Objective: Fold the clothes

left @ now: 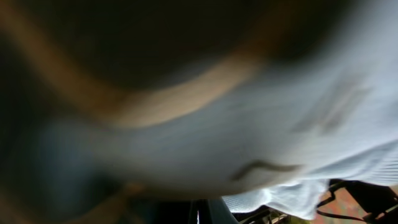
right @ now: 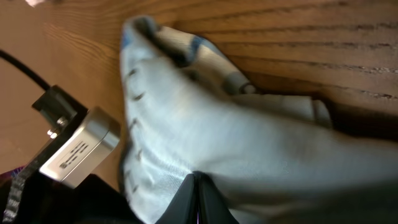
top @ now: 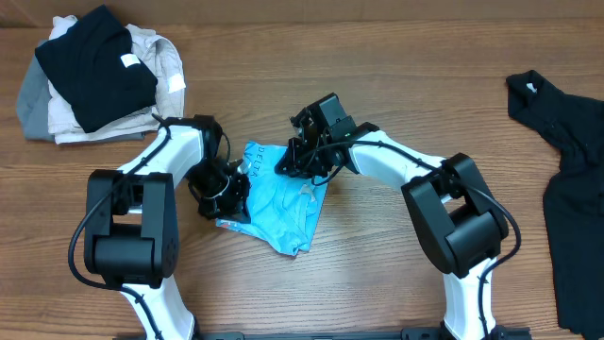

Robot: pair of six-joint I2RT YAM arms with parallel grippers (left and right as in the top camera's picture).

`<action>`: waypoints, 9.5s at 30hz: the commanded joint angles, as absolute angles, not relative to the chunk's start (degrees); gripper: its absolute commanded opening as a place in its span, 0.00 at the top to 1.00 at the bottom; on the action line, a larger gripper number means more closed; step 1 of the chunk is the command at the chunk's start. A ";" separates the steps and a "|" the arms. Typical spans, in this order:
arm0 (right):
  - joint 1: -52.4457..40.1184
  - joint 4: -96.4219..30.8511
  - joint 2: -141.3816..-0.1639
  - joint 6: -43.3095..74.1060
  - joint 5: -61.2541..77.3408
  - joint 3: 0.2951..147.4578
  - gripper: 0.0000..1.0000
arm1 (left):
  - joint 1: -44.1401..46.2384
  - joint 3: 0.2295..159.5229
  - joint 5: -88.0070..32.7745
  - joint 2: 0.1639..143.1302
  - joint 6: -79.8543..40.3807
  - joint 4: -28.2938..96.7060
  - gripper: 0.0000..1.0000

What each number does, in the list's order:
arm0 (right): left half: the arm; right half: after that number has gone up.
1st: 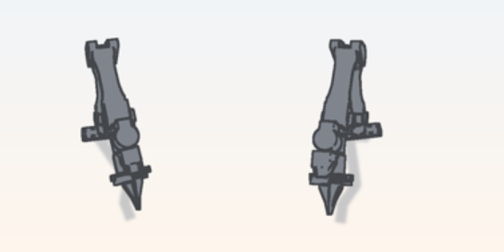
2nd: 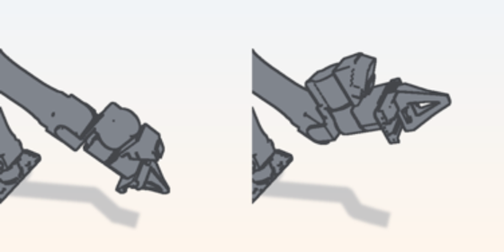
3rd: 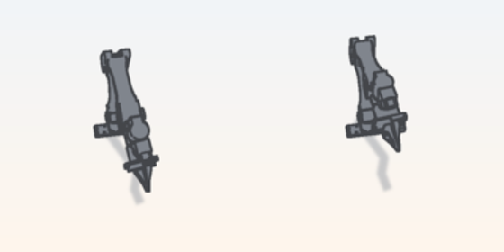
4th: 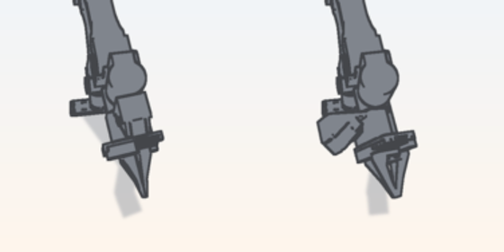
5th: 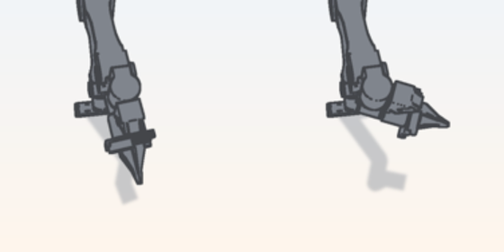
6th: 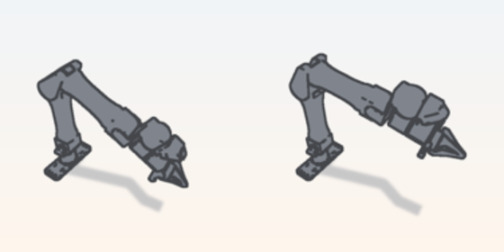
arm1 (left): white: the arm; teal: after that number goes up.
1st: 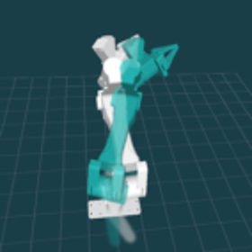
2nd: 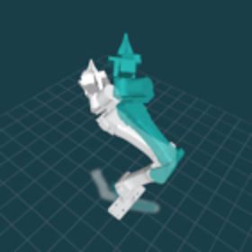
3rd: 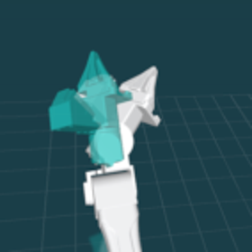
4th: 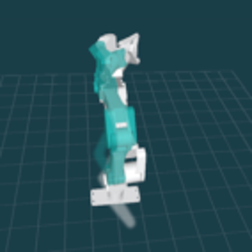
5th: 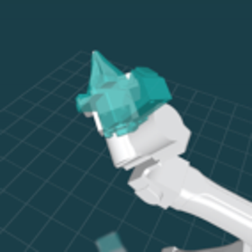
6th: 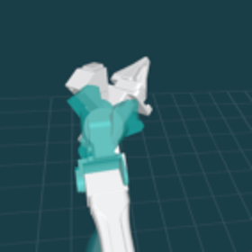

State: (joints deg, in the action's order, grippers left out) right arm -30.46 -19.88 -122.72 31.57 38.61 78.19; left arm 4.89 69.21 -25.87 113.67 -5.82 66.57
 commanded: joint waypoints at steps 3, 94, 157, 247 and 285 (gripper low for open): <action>-29.74 -19.99 -124.44 31.94 36.86 77.84 0.96 | 4.45 66.57 -18.70 112.20 -9.52 67.37 0.96; -32.18 -20.73 -106.21 42.26 25.98 55.55 0.96 | 13.98 67.75 -21.65 112.51 -15.99 17.89 0.73; -31.75 -24.56 -102.74 47.79 18.55 55.55 0.96 | -3.14 54.92 -8.19 99.98 -20.23 46.26 0.96; -32.88 -32.86 -86.56 46.70 4.10 55.53 0.00 | 12.14 73.87 -32.84 123.44 -3.36 39.79 0.96; -33.43 -33.54 -86.59 46.44 1.06 55.44 0.02 | -5.19 110.54 -4.75 123.42 9.41 33.47 0.96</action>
State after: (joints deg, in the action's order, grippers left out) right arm -33.10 -33.69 -86.78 46.70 2.09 55.68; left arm -4.54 105.03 -9.23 123.09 6.70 32.56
